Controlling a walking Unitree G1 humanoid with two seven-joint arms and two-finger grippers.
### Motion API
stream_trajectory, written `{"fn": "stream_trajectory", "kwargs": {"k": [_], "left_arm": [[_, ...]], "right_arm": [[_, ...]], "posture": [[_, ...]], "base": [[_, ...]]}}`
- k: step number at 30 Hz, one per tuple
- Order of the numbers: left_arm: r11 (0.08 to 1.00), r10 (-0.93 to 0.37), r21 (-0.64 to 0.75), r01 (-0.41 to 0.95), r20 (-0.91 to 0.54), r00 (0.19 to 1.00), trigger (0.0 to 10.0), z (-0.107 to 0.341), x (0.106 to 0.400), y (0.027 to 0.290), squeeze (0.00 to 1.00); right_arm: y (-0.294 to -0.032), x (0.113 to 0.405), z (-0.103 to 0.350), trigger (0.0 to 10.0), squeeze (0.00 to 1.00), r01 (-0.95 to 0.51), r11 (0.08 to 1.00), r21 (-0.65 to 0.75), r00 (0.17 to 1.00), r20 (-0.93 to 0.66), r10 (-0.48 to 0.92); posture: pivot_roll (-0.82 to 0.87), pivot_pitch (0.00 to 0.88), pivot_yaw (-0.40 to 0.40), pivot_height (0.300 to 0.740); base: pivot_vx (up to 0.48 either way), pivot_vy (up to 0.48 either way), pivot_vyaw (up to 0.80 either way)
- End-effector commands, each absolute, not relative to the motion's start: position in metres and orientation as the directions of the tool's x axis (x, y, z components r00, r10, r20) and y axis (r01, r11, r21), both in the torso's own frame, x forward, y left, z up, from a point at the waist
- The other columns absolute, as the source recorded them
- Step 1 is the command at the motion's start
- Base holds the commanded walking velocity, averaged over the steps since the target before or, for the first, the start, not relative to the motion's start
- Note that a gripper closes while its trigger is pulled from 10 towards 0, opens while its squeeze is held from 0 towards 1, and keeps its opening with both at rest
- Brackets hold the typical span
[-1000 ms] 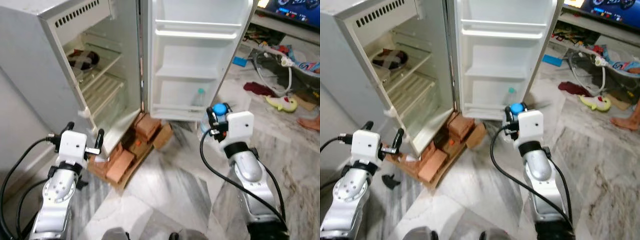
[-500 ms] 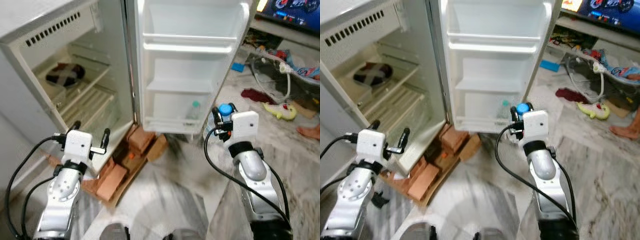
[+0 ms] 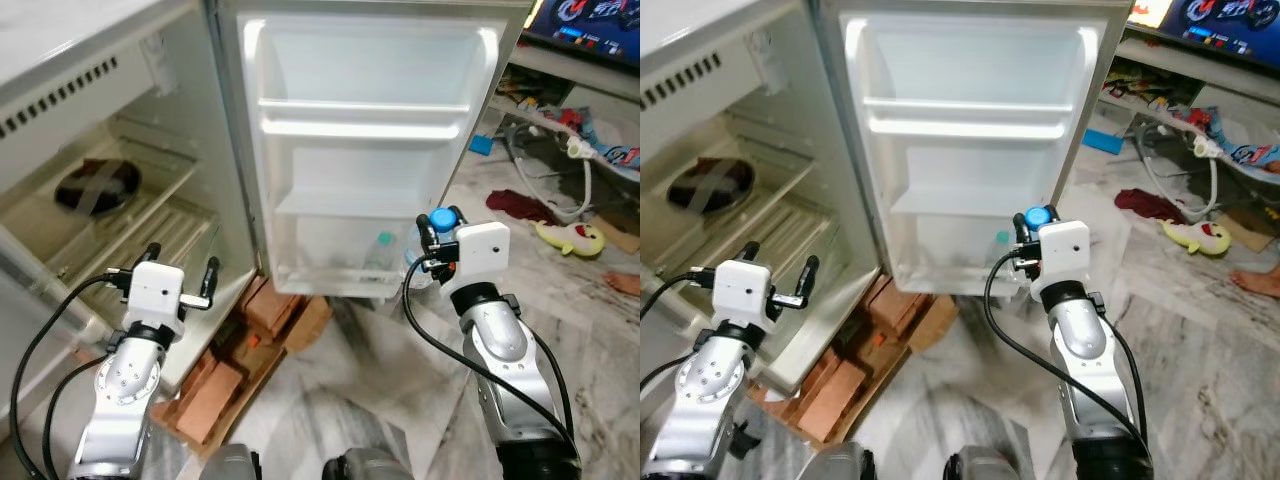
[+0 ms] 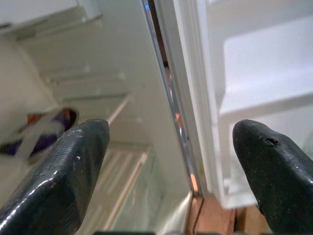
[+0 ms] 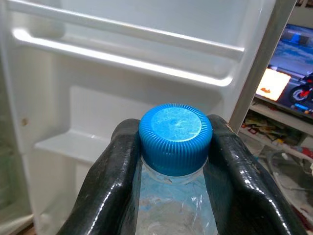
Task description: Restocking fridge
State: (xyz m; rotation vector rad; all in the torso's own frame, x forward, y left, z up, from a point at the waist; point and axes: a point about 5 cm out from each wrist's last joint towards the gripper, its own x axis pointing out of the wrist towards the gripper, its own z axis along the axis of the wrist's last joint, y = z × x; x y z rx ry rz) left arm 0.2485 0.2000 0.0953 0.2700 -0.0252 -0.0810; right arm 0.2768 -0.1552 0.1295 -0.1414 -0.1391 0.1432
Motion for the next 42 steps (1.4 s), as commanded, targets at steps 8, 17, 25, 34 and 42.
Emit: {"fn": "stream_trajectory", "kwargs": {"k": [8,17,25,34,42], "left_arm": [[0.952,-0.040,0.303,0.034,0.012,0.999,10.0,0.096,0.248,0.210,0.00],[0.954,-0.029,0.298,0.024,0.015,0.999,10.0,0.097,0.248,0.211,0.00],[0.956,-0.015,0.294,0.011,0.011,1.000,10.0,0.096,0.247,0.212,0.00],[0.957,-0.037,0.288,0.041,-0.017,0.999,10.0,0.095,0.241,0.214,0.00],[0.953,-0.034,0.301,0.026,0.022,0.999,10.0,0.108,0.245,0.216,0.00]], "right_arm": [[-0.144,0.278,0.137,10.0,0.00,-0.165,0.977,-0.137,0.968,0.165,0.187],[-0.142,0.277,0.137,10.0,0.00,-0.182,0.972,-0.151,0.964,0.167,0.206],[-0.141,0.276,0.134,10.0,0.00,-0.191,0.970,-0.152,0.964,0.158,0.214],[-0.139,0.274,0.132,10.0,0.00,-0.158,0.979,-0.132,0.970,0.162,0.178],[-0.149,0.279,0.137,10.0,0.00,-0.058,0.988,-0.146,0.979,0.184,0.085]], "posture": [[0.01,0.109,-0.067,0.740],[0.01,0.110,-0.067,0.740],[0.01,0.112,-0.069,0.740],[0.02,0.125,-0.051,0.740],[0.02,0.142,-0.033,0.740]], "base": [[0.065,0.000,0.00],[0.089,0.000,0.33],[0.000,0.000,0.59],[0.000,0.000,0.18],[0.000,0.000,0.00]]}}
